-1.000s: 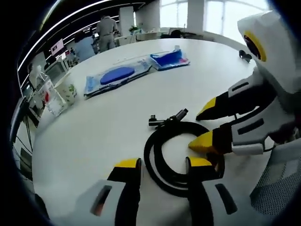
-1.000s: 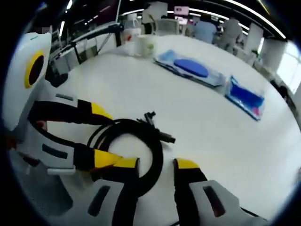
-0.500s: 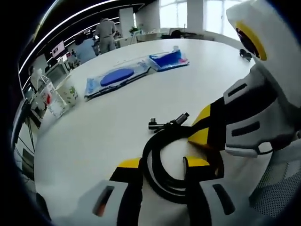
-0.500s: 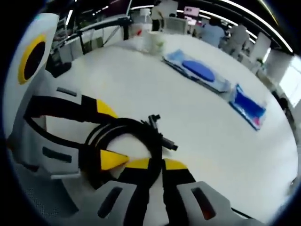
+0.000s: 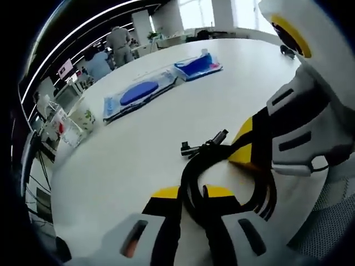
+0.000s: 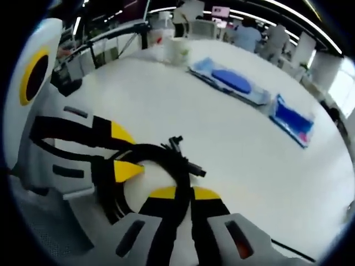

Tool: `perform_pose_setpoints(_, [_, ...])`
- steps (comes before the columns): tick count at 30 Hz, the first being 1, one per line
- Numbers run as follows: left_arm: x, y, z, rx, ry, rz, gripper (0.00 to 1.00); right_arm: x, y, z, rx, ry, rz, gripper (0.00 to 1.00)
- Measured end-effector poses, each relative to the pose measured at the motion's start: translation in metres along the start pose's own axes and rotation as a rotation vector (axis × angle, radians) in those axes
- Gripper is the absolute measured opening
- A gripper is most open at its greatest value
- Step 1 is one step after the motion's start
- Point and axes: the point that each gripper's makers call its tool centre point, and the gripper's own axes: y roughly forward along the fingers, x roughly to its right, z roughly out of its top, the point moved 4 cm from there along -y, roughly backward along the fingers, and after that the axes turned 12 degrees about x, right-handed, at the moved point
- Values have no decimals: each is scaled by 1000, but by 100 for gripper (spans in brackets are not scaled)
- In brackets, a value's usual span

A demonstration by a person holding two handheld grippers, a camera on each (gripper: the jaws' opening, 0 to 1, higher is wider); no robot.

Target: Arrange the tabletop items into an orderly group along one side of the table until the central work area is clear of visible clutter.

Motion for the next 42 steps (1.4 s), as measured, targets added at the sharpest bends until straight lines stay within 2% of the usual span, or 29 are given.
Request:
perform_pose_setpoints(3, [0, -1, 2, 0, -27, -2, 11, 2, -1, 1, 4, 11, -2, 3])
perform_pose_setpoints(6, [1, 0, 1, -5, -26, -2, 11, 2, -1, 2, 5, 39, 2, 3])
perform_pose_setpoints(11, [0, -2, 3, -1, -18, 10, 10, 2, -4, 7, 13, 31, 12, 2])
perform_pose_setpoints(24, [-4, -3, 18, 20, -43, 9, 9, 10, -7, 18, 38, 47, 9, 2])
perform_pose_setpoints(30, [-9, 0, 32, 37, -26, 10, 8, 18, -9, 27, 58, 68, 3, 2])
perform_pose_setpoints(36, [-13, 7, 47, 60, -44, 8, 8, 33, -11, 41, 82, 74, -6, 2])
perform_pose_setpoints(39, [-13, 13, 57, 71, 1, -3, 8, 41, -11, 46, 91, 84, -18, 2])
perform_pose_setpoints(42, [-15, 18, 65, 77, -15, -6, 8, 48, -11, 49, 97, 88, -27, 2])
